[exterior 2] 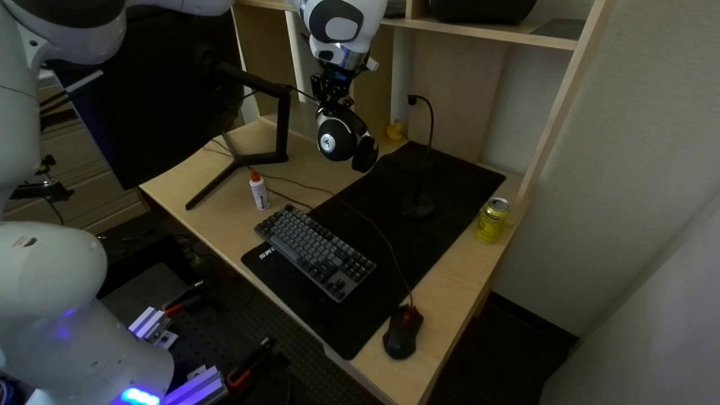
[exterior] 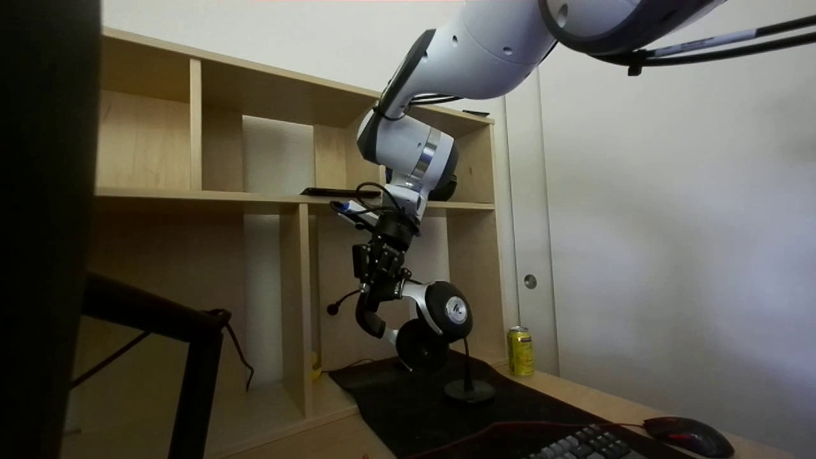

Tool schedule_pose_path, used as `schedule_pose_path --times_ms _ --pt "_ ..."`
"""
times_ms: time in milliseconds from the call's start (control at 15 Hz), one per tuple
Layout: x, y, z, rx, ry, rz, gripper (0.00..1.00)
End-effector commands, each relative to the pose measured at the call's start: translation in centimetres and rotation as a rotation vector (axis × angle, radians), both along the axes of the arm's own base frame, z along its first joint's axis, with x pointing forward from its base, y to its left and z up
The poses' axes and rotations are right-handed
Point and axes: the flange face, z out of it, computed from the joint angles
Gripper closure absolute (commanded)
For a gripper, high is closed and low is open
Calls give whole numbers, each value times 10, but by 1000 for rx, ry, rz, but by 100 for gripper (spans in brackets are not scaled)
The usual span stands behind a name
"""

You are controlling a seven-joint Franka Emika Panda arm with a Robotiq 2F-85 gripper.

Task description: Remove the headsets from the top shelf on the left and place them on the desk

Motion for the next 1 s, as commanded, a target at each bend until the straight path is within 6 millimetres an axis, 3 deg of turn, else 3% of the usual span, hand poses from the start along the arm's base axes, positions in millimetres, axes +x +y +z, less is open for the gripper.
schedule_pose_path --times_ms 0,200,267,467,533,600,733,933 --pt "4 0 3 -23 -53 -28 95" --pt "1 3 -3 31 -27 -36 95" --pt "3 1 -7 -9 -19 -21 79" --pt "3 3 -9 8 -19 -28 79" --pt "3 3 -9 8 -19 -28 95" --pt "-14 -2 -1 22 60 -19 95" --pt "-16 -2 -31 16 159 -6 95" --pt "-17 -3 -46 -7 203 -12 95"
